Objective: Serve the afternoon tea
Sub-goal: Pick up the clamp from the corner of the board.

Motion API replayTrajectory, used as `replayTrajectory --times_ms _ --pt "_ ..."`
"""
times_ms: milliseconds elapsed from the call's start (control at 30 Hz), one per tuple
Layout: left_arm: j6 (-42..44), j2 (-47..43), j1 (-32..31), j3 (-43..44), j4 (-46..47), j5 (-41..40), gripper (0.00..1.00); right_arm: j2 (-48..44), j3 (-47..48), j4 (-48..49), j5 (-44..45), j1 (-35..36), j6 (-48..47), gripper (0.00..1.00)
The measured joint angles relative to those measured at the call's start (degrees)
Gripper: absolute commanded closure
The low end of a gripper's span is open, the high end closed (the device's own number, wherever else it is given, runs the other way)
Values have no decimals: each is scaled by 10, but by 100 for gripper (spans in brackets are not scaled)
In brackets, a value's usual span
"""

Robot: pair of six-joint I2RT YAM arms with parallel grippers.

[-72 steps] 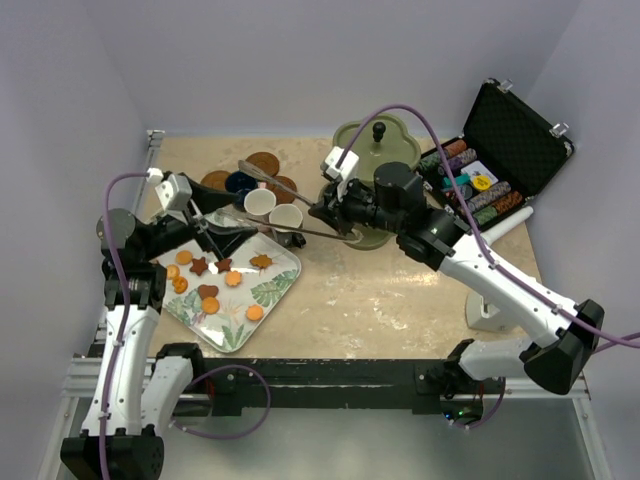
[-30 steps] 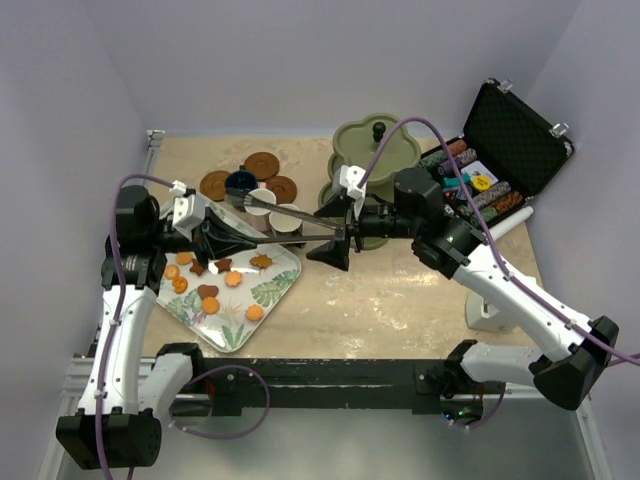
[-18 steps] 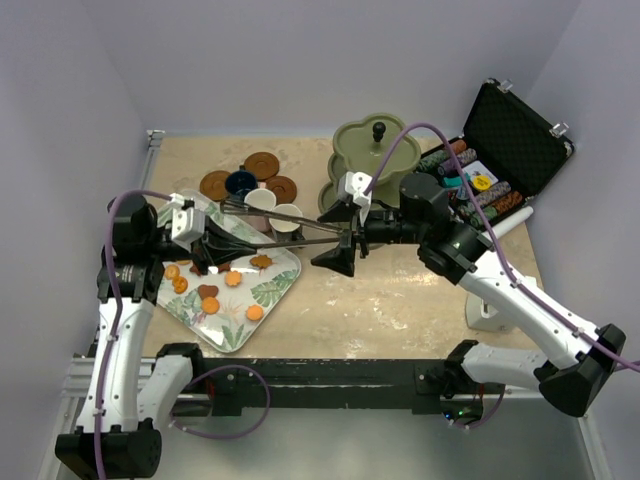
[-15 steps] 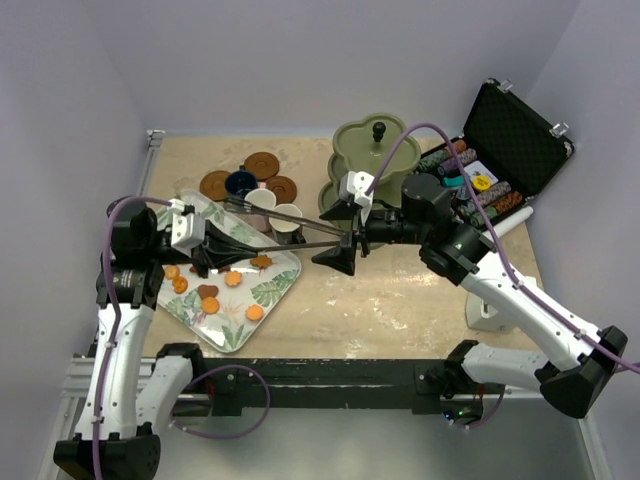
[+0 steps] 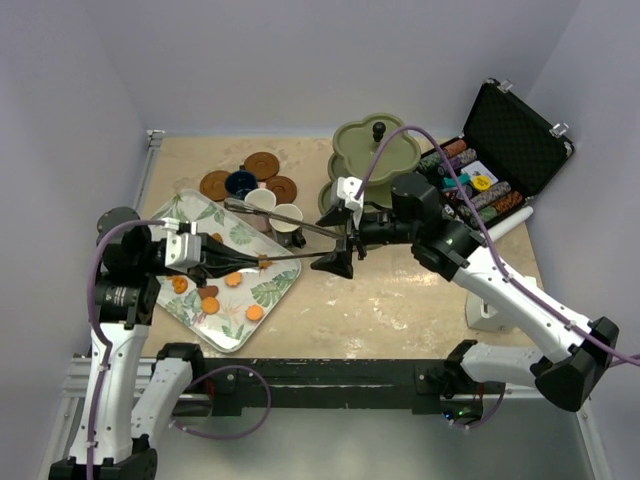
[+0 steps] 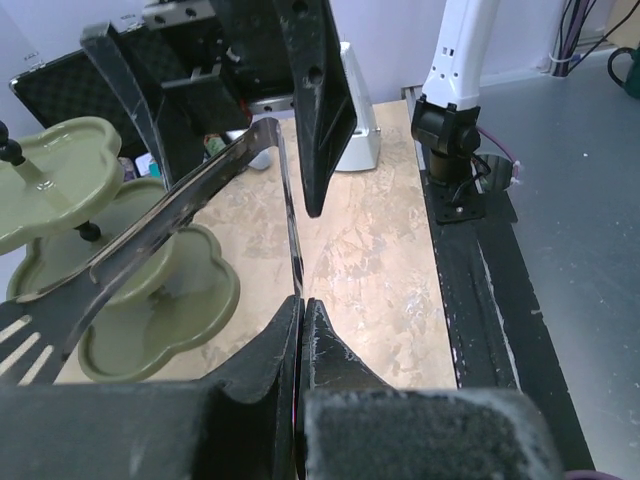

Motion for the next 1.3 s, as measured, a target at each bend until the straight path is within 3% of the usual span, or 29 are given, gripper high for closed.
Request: replayTrajectory --times_ms 333,500,633,1000,1200,1300 --pt "1 3 -4 5 -16 -1 100 56 7 -13 -47 0 -18 9" --pt "6 21 -6 8 -25 1 100 47 7 -6 -46 0 -16 30" --pt "22 43 -6 24 -40 0 100 34 6 0 -41 0 -13 39" --pt "140 127 -7 106 -172 6 100 2 -16 30 11 3 9 23" --pt "177 138 -7 113 -217 6 100 4 -25 29 25 16 9 23" --pt "186 141 -7 119 -230 5 100 9 -25 29 29 22 9 33"
